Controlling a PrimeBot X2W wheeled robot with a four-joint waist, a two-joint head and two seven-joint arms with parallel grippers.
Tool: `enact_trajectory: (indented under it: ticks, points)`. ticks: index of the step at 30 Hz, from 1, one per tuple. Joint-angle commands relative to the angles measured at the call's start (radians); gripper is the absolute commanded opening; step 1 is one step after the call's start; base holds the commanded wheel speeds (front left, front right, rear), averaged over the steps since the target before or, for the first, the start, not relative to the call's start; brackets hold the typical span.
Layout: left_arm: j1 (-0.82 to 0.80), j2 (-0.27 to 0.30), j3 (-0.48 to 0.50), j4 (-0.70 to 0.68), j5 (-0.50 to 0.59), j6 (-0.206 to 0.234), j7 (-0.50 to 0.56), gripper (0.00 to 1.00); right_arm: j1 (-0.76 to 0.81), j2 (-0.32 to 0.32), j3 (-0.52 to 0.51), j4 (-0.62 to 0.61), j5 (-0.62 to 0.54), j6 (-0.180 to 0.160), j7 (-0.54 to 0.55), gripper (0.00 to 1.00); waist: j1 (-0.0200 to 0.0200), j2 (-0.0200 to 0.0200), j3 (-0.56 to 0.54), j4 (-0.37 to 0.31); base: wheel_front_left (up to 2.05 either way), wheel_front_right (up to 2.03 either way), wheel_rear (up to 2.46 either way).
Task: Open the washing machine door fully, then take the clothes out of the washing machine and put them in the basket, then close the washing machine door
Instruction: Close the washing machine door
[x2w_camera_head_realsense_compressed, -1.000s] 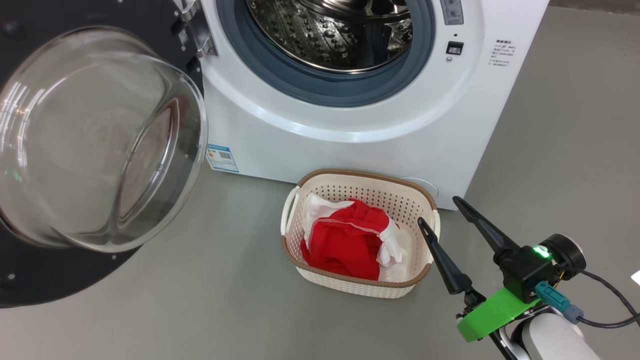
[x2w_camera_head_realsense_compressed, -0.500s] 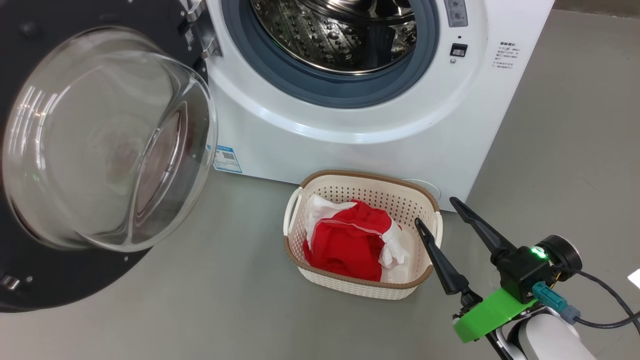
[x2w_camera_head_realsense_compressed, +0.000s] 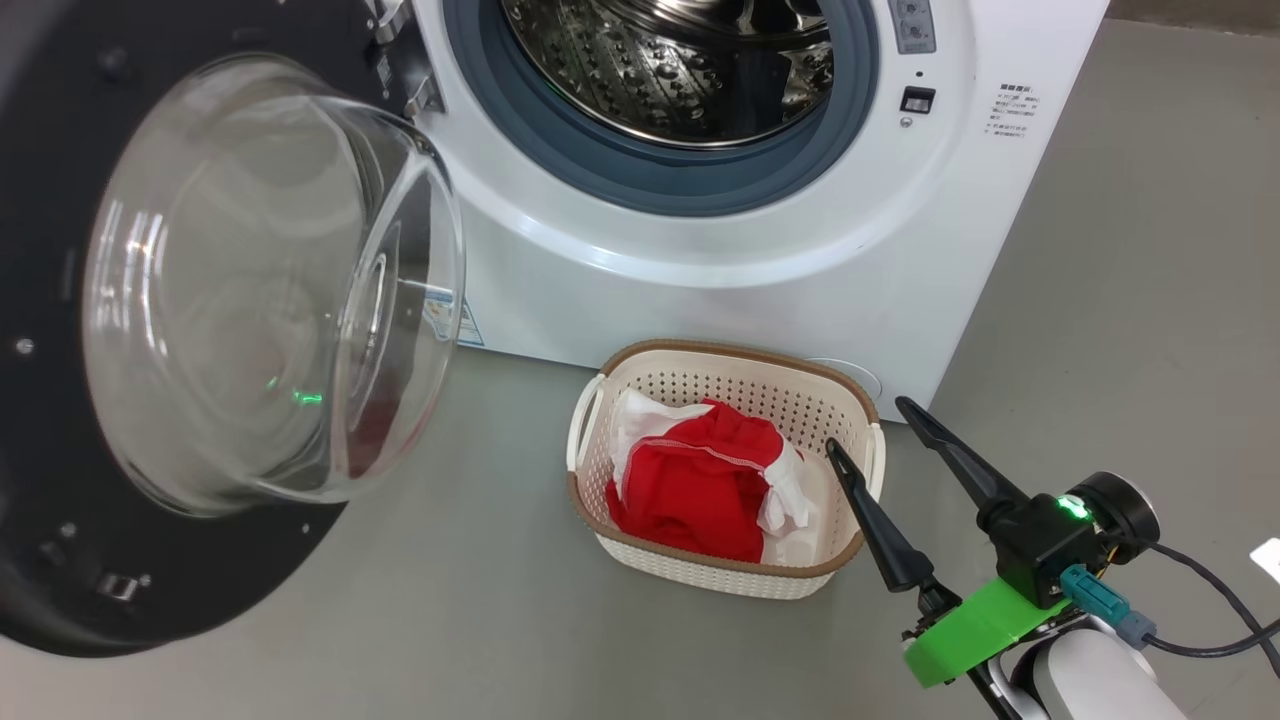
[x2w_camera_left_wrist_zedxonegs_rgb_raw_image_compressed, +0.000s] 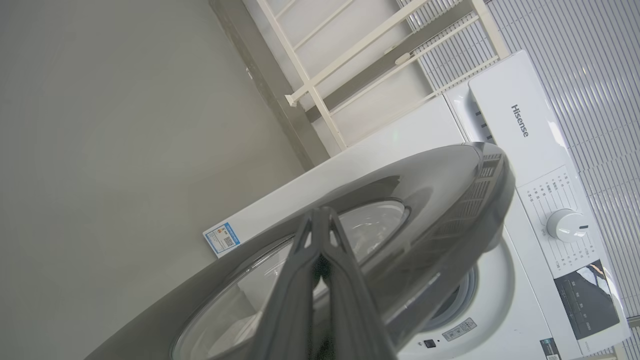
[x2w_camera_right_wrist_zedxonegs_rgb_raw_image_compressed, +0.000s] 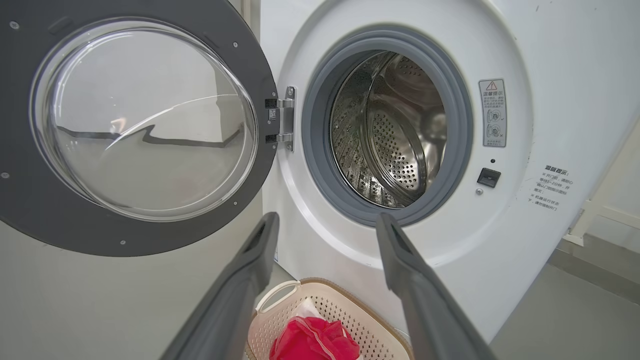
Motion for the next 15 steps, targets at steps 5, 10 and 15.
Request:
enact_trajectory:
  ticks: [5, 10, 15]
  points:
    - [0.047, -0.008, 0.021, -0.093, -0.039, 0.01, 0.039, 0.0, -0.014, 0.005, 0.016, -0.018, 0.009, 0.006, -0.006, 1.0, 0.0, -0.0001, -0.004, -0.004, 0.0, 0.0, 0.0]
    - [0.08, -0.044, 0.032, -0.154, -0.066, 0.021, 0.056, 0.0, -0.012, 0.005, 0.013, -0.018, 0.009, 0.006, -0.006, 1.0, 0.0, -0.0001, -0.006, -0.008, 0.0, 0.0, 0.0]
    - [0.088, -0.082, 0.057, -0.188, -0.117, 0.036, 0.076, 0.0, -0.01, 0.006, 0.015, -0.018, 0.008, 0.006, -0.006, 1.0, 0.0, -0.0001, -0.007, -0.013, 0.0, 0.0, 0.0]
